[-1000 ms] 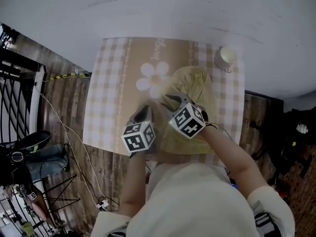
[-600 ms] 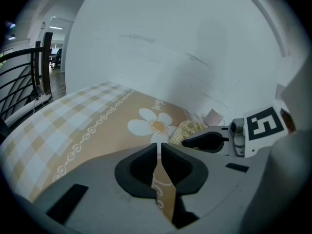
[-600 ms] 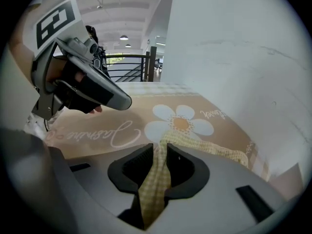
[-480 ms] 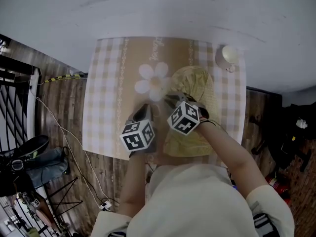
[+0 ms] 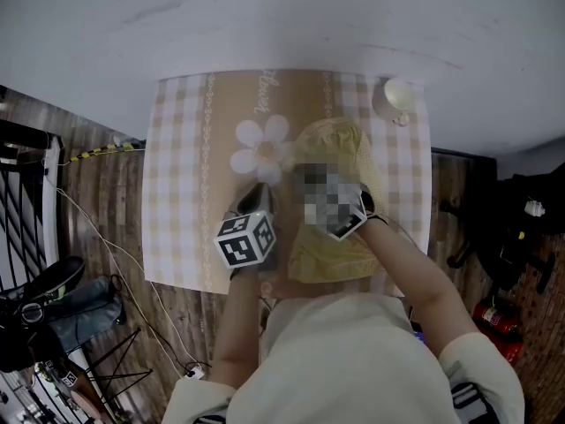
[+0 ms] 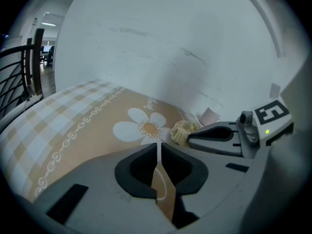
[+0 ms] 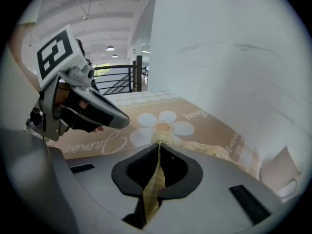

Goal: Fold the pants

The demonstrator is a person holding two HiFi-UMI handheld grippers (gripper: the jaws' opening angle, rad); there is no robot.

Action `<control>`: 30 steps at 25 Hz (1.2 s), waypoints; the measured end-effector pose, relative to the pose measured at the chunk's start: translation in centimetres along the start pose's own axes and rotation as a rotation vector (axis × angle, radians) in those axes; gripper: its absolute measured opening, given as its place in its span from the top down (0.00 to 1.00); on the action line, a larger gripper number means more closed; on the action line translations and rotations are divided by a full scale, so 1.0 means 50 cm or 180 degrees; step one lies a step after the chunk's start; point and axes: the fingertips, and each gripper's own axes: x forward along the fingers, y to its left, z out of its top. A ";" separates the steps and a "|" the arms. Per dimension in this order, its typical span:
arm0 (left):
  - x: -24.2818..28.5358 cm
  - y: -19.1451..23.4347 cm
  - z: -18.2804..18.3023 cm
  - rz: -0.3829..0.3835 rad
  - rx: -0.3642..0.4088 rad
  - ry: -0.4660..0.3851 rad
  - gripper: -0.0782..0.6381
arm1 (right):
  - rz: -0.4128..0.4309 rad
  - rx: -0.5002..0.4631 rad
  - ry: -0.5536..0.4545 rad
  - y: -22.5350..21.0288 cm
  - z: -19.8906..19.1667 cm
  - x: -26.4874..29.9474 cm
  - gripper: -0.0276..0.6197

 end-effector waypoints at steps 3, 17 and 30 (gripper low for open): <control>0.015 -0.016 0.007 -0.0077 0.0044 0.0003 0.85 | -0.0241 0.0232 -0.0120 -0.066 -0.001 -0.039 0.94; 0.125 -0.138 0.061 -0.0617 0.0356 0.0118 0.85 | -0.0967 0.0704 0.0213 -0.294 -0.117 -0.101 0.94; 0.254 -0.204 0.057 -0.0906 0.0535 0.0620 0.76 | -0.0970 0.1073 0.0454 -0.351 -0.191 -0.080 0.86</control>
